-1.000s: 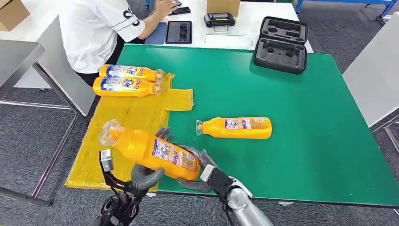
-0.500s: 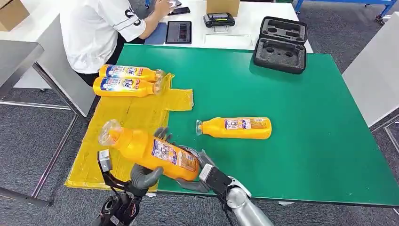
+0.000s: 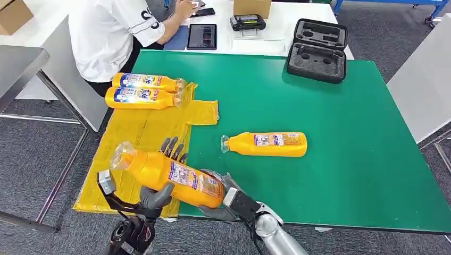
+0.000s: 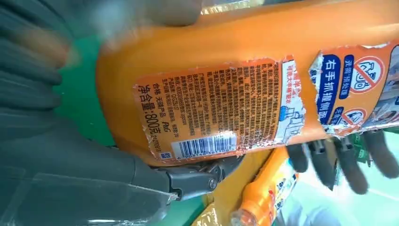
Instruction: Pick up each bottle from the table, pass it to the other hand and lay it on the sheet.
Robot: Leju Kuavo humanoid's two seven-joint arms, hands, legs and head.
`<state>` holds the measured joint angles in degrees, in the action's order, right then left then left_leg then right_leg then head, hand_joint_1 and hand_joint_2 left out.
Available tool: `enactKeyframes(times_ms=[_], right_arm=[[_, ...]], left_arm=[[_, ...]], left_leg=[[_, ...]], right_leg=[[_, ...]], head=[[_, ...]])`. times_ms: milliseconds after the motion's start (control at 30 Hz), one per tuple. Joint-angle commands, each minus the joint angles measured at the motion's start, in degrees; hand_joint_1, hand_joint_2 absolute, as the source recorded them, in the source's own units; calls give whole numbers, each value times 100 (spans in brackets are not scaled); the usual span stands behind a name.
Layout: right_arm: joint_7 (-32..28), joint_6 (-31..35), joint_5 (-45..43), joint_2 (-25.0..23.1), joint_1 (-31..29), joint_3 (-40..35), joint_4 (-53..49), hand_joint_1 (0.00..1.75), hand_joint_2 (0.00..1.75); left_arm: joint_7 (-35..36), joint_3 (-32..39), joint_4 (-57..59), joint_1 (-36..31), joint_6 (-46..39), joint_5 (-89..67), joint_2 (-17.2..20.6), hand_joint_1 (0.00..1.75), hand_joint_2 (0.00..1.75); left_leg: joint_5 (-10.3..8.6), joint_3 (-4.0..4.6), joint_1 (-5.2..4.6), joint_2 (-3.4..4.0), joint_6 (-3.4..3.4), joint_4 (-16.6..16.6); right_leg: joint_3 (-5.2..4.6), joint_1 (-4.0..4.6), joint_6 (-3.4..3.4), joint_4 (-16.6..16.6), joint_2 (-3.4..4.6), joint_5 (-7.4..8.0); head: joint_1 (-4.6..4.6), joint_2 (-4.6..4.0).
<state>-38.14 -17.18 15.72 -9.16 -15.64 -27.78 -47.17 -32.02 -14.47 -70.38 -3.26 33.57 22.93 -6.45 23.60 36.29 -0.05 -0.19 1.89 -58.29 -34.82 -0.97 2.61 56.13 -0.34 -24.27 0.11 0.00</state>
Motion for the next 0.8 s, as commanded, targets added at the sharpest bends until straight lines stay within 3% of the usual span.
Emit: enactKeyframes(times_ms=[33,100,133,167,200,300,333,800], right_arm=[[-67,-15,28,44,-207,-214,491,175,175],[-94,-20,26,36,-245,-216,537,175,175],[-98,-15,26,36,-255,-215,551,175,175],[-121,-44,9,42,-278,-218,574,175,175],[-121,-44,9,42,-278,-218,574,175,175],[-121,-44,9,42,-278,-218,574,175,175],[-121,-44,9,42,-278,-218,574,175,175],[-108,-77,-69,29,-341,-200,584,175,175]], left_arm=[[-26,252,-9,-10,-18,-193,-22,0,175],[-156,148,-52,28,32,-427,16,0,175],[-188,127,-67,33,37,-485,19,66,175],[-265,88,-107,51,102,-592,25,175,175],[-265,88,-107,51,102,-592,25,175,175],[-265,88,-107,51,102,-592,25,175,175],[-265,88,-107,51,102,-592,25,175,175],[-385,-159,-126,40,367,-1115,120,175,175]], left_leg=[[15,-35,5,10,-9,4],[6,-16,2,3,-6,4],[15,-37,5,7,-10,4],[23,-51,7,11,-13,2],[9,-22,3,6,-7,3],[7,-17,3,3,-6,3],[24,-55,10,8,-14,1],[7,-19,2,3,-6,4]], right_leg=[[33,6,-11,-6,10,-10],[16,3,-6,-5,3,-4],[36,6,-12,-6,8,-12],[49,8,-15,-5,12,-18],[21,3,-7,-5,7,-6],[17,3,-7,-5,3,-5],[55,10,-16,-7,9,-19],[19,3,-7,-5,4,-5]], head=[[-2,0],[0,0],[-2,0],[-2,0],[-2,0],[-2,0],[0,0],[0,0]])
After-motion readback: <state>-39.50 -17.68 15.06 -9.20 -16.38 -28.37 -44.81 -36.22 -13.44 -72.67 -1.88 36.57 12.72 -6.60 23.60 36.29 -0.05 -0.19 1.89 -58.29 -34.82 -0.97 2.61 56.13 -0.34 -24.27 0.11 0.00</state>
